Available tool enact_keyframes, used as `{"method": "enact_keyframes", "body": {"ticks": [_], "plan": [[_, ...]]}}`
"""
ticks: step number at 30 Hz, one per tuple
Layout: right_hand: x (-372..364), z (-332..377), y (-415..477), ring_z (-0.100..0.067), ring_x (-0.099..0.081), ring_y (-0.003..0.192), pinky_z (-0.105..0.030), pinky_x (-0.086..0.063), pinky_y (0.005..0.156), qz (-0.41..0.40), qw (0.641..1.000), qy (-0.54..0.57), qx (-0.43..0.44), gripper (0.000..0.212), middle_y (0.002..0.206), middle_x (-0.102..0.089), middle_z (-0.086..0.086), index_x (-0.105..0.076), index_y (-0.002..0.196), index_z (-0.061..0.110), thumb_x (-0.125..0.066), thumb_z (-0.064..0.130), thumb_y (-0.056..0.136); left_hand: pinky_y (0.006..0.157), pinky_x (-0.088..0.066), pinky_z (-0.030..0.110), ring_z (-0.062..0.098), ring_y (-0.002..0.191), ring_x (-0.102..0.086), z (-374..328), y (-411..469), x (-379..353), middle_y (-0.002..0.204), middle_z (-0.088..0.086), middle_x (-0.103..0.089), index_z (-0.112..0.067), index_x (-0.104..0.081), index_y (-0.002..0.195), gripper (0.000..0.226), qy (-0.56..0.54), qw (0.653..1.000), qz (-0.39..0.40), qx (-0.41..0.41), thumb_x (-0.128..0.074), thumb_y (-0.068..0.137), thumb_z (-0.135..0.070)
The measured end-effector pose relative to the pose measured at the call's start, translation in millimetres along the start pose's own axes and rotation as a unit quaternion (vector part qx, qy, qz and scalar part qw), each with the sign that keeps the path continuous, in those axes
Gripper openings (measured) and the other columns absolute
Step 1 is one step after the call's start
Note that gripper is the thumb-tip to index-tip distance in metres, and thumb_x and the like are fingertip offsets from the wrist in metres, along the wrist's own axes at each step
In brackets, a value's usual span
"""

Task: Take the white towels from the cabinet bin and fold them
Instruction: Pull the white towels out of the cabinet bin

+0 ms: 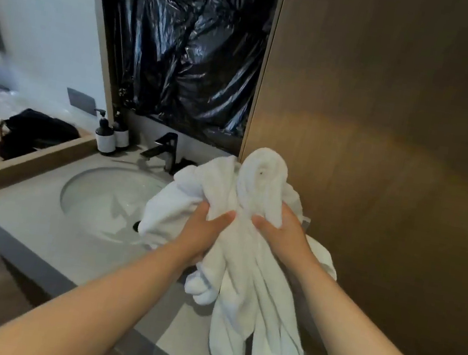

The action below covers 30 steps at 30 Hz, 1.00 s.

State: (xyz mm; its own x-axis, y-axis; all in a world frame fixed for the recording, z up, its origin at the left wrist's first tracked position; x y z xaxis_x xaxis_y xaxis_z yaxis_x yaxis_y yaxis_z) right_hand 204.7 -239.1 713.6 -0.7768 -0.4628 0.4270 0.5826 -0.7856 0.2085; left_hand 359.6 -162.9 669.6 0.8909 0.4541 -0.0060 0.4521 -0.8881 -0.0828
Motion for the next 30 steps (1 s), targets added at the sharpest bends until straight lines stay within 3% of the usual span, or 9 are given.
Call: {"method": "enact_keyframes", "body": {"ticks": [3, 6, 9, 12, 16, 21, 23, 26, 30], "plan": [[-44.1, -73.4, -6.5, -0.010, -0.053, 0.123, -0.035, -0.044, 0.104, 0.054, 0.995, -0.010, -0.080, 0.046, 0.132, -0.058, 0.014, -0.049, 0.136, 0.038, -0.063, 0.034, 0.092, 0.093, -0.053, 0.043, 0.022, 0.109, -0.062, 87.1, -4.8, 7.7, 0.126, 0.005, -0.063, -0.023, -0.048, 0.132, 0.059, 0.014, 0.995, -0.048, 0.090, -0.069, 0.081, -0.043], [-76.5, -117.9, -10.7, -0.012, -0.051, 0.127, -0.030, -0.041, 0.105, 0.053, 0.992, -0.019, -0.110, 0.049, 0.136, -0.056, 0.010, -0.047, 0.141, 0.030, -0.061, 0.028, 0.094, 0.092, -0.048, 0.033, 0.017, 0.107, -0.058, 123.5, -5.1, 15.3, 0.119, -0.004, -0.061, -0.023, -0.046, 0.128, 0.043, 0.034, 0.991, -0.090, 0.089, -0.065, 0.090, -0.029], [-84.0, -126.2, 5.5, -0.011, -0.051, 0.126, -0.027, -0.040, 0.102, 0.041, 0.994, -0.032, -0.099, 0.047, 0.135, -0.057, 0.010, -0.048, 0.140, 0.028, -0.059, 0.028, 0.095, 0.093, -0.050, 0.035, 0.016, 0.107, -0.060, 125.6, 3.8, 18.8, 0.115, -0.007, -0.063, -0.025, -0.048, 0.126, 0.038, 0.017, 0.992, -0.107, 0.068, -0.064, 0.091, -0.027], [-82.2, -110.0, 29.2, -0.011, -0.050, 0.126, -0.029, -0.040, 0.102, 0.070, 0.994, -0.065, -0.049, 0.047, 0.137, -0.056, 0.010, -0.045, 0.141, 0.031, -0.057, 0.033, 0.095, 0.098, -0.050, 0.043, 0.017, 0.112, -0.062, 116.9, 11.1, 22.0, 0.123, -0.002, -0.065, -0.021, -0.047, 0.135, 0.051, -0.040, 0.991, -0.113, 0.057, -0.065, 0.088, -0.033], [-82.2, -103.4, 56.7, -0.018, -0.049, 0.129, -0.038, -0.040, 0.107, 0.078, 0.992, -0.094, -0.026, 0.057, 0.140, -0.054, 0.005, -0.041, 0.145, 0.031, -0.062, 0.036, 0.092, 0.095, -0.044, 0.030, 0.016, 0.118, -0.055, 110.5, 15.4, 25.5, 0.129, -0.003, -0.058, -0.016, -0.041, 0.140, 0.050, -0.016, 0.987, -0.152, 0.042, -0.059, 0.094, -0.027], [-84.1, -129.2, 38.6, -0.030, -0.044, 0.120, -0.041, -0.041, 0.095, -0.051, 0.928, -0.356, -0.103, 0.081, 0.131, -0.045, -0.009, -0.034, 0.145, 0.023, -0.067, 0.058, 0.080, 0.082, -0.030, 0.014, 0.013, 0.113, -0.049, 124.8, 14.2, 21.9, 0.119, -0.004, -0.053, -0.011, -0.041, 0.138, 0.051, 0.078, 0.980, -0.166, 0.074, -0.061, 0.094, -0.026], [-84.9, -126.1, 21.7, -0.030, -0.039, 0.127, -0.043, -0.038, 0.102, -0.095, 0.929, -0.344, -0.098, 0.089, 0.139, -0.040, -0.009, -0.026, 0.149, 0.022, -0.069, 0.056, 0.080, 0.082, -0.030, 0.015, 0.020, 0.121, -0.050, 129.0, 15.7, 23.2, 0.119, -0.002, -0.054, -0.011, -0.041, 0.138, 0.052, 0.087, 0.978, -0.166, 0.094, -0.061, 0.093, -0.029], [-76.1, -125.6, -16.0, -0.028, -0.025, 0.142, -0.045, -0.030, 0.112, -0.089, 0.941, -0.308, -0.109, 0.095, 0.155, -0.025, -0.007, -0.014, 0.154, 0.026, -0.069, 0.053, 0.081, 0.090, -0.032, 0.021, 0.026, 0.126, -0.048, 130.9, 14.7, 25.9, 0.132, 0.004, -0.055, -0.012, -0.038, 0.141, 0.057, 0.099, 0.976, -0.157, 0.109, -0.060, 0.093, -0.034], [-66.2, -131.6, -72.9, -0.030, -0.036, 0.136, -0.045, -0.043, 0.101, -0.099, 0.937, -0.325, -0.077, 0.085, 0.150, -0.036, -0.011, -0.035, 0.149, 0.026, -0.075, 0.049, 0.077, 0.089, -0.034, 0.024, 0.027, 0.123, -0.050, 129.9, 8.4, 28.1, 0.131, 0.007, -0.056, -0.010, -0.042, 0.136, 0.058, 0.124, 0.974, -0.159, 0.104, -0.063, 0.090, -0.038]]}}
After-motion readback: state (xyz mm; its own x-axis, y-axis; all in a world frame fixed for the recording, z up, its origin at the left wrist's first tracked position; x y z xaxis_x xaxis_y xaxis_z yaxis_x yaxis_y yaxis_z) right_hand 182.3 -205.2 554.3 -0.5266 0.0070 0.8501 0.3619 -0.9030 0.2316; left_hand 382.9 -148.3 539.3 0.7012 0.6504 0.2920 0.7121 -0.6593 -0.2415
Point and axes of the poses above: each hand's wrist, its own y-axis towards the middle knuckle, its own x-axis out of the back of the hand, z = x × y, the point moved 3 cm from there along y, towards the middle knuckle
